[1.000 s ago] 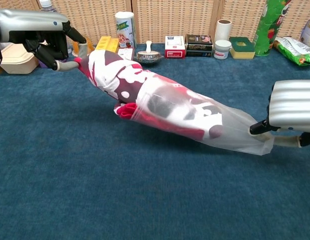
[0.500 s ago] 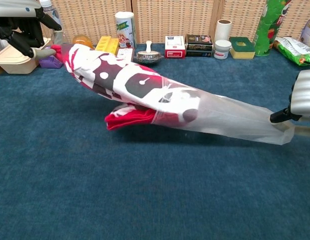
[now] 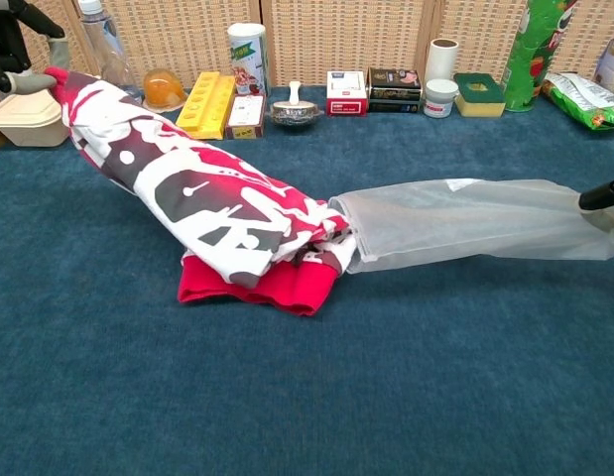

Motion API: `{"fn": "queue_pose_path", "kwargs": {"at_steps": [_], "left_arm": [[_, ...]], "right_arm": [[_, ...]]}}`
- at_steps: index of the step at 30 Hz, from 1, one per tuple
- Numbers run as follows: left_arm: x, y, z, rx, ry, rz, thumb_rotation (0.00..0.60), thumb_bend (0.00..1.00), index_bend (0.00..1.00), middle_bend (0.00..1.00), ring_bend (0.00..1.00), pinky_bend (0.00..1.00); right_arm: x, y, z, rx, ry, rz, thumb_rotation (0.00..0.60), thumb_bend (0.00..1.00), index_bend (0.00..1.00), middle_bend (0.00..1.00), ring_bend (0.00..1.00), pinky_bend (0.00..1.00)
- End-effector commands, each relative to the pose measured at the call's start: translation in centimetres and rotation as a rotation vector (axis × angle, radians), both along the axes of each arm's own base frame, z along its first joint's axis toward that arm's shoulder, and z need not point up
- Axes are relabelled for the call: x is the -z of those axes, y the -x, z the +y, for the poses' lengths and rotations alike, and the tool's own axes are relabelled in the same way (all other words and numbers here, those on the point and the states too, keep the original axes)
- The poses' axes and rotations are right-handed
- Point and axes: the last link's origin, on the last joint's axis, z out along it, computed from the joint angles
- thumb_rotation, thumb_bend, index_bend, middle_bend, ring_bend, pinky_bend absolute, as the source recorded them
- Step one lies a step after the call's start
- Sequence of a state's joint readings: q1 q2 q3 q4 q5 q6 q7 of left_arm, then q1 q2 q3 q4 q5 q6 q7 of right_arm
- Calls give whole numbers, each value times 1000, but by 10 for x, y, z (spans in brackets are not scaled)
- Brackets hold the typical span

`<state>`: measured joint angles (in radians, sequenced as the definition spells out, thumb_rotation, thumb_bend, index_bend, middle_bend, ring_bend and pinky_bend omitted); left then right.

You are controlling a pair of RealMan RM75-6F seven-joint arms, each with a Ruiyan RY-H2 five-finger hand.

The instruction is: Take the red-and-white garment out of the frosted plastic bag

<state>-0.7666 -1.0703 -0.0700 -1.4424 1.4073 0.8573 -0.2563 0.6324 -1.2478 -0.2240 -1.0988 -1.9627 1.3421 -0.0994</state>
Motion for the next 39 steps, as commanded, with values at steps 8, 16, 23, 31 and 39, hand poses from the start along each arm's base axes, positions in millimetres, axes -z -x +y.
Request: {"fn": "queue_pose_path", "kwargs": {"at_steps": [8, 16, 23, 31, 39], "left_arm": [[-5, 10, -8, -39, 10, -14, 600, 293, 594, 872, 743, 758], [-15, 11, -16, -56, 17, -14, 596, 97, 11, 201, 42, 215], [-19, 12, -28, -72, 16, -31, 376, 70, 0, 125, 0, 135], [-31, 17, -41, -97, -37, -71, 372, 80, 0, 125, 0, 135], [-47, 35, -66, -142, -153, -150, 400, 171, 4, 125, 10, 166]], "right_arm": [[-6, 6, 2, 18, 37, -14, 600, 500, 683, 890, 1000, 1000], [-7, 10, 0, 74, 89, -35, 412, 60, 231, 481, 720, 811], [-7, 8, 1, 133, 78, -89, 160, 20, 157, 379, 599, 741], [-19, 6, 1, 194, 78, -209, 47, 21, 157, 368, 575, 691], [-42, 9, 1, 298, 145, -394, 42, 42, 190, 408, 589, 693]]}}
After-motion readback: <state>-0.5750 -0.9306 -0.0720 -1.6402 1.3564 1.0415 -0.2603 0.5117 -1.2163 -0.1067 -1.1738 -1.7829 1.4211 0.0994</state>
